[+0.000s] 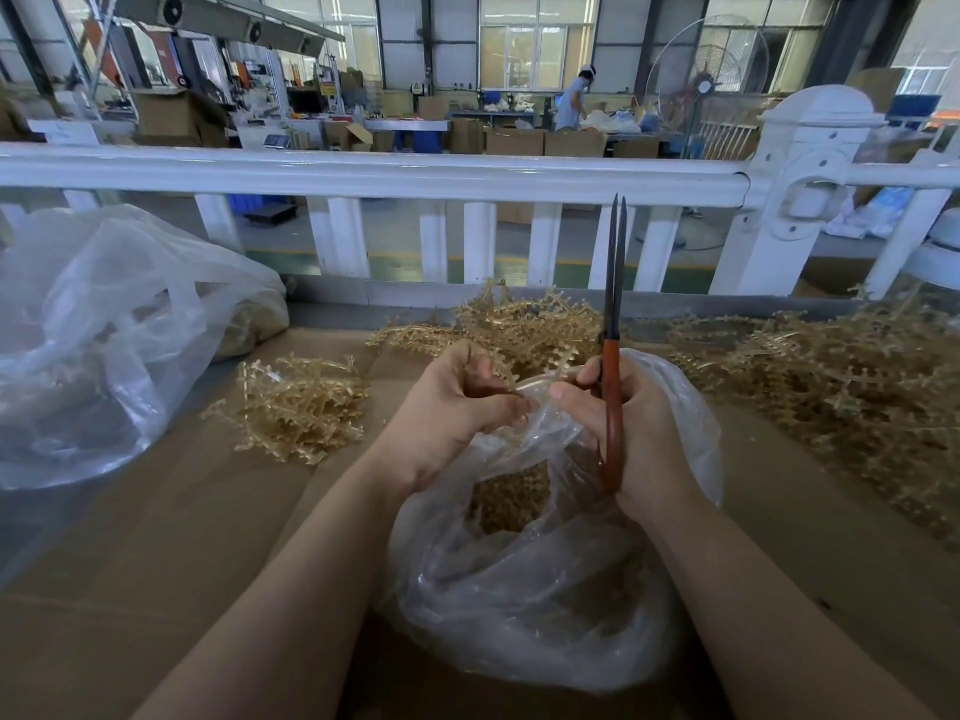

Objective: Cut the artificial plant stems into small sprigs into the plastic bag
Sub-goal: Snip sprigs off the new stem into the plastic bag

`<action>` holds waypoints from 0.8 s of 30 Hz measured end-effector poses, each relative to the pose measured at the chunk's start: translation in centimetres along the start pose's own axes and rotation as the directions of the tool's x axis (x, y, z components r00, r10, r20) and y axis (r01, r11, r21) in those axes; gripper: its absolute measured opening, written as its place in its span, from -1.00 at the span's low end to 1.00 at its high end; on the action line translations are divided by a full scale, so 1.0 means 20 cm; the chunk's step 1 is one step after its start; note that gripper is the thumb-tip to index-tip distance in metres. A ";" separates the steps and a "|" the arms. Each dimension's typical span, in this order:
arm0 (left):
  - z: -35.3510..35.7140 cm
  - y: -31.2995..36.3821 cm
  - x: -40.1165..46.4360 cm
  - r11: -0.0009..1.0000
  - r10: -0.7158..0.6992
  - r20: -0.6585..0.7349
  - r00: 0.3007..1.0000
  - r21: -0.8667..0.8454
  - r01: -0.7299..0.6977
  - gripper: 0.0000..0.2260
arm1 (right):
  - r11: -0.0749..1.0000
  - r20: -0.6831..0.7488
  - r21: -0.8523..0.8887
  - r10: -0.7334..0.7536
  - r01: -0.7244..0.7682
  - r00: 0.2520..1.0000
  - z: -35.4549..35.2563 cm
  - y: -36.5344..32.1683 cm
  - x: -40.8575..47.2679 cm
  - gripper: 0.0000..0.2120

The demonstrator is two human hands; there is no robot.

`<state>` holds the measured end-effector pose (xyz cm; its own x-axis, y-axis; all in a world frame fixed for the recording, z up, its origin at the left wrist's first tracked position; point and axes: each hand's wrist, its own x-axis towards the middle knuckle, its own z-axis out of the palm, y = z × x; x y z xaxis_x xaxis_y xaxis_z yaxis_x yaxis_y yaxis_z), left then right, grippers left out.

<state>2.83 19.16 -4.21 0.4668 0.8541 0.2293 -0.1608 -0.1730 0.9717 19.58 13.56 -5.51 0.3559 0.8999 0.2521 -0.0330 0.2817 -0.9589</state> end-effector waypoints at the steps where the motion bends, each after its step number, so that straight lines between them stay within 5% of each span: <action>1: 0.00 0.00 0.00 1.000 0.005 0.015 1.000 0.006 -0.005 -0.60 | 1.000 -0.001 0.004 0.002 -0.002 1.000 0.00 0.00 0.00 -0.80; 8: -0.01 0.01 0.00 0.999 0.016 0.038 0.999 0.028 -0.017 -0.62 | 0.998 -0.004 0.045 0.035 -0.035 0.999 -0.01 0.01 0.01 -0.81; 13: -0.03 0.00 0.01 0.982 -0.117 -0.165 0.979 -0.166 0.090 -0.39 | 0.976 -0.005 0.210 0.054 -0.051 0.999 -0.02 0.01 0.02 -0.78; 17: -0.03 -0.01 0.00 0.992 0.036 -0.236 0.971 0.122 -0.007 -0.51 | 0.937 -0.051 0.348 0.042 -0.021 0.998 -0.04 0.01 0.02 -0.78; 20: -0.01 0.01 -0.01 0.946 0.169 -0.113 0.979 0.298 -0.129 -0.56 | 0.905 -0.094 0.426 0.063 -0.017 0.994 -0.04 0.01 0.03 -0.76; 24: 0.06 0.01 -0.04 0.853 -0.012 0.198 0.980 0.514 -0.093 -0.55 | 0.916 -0.084 0.402 0.050 -0.012 0.995 -0.03 0.01 0.03 -0.78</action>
<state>3.49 17.92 -4.04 0.6317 0.7421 0.2242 0.2659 -0.4791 0.8365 20.41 13.96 -5.61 0.4309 0.8817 0.1922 -0.4097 0.3809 -0.8289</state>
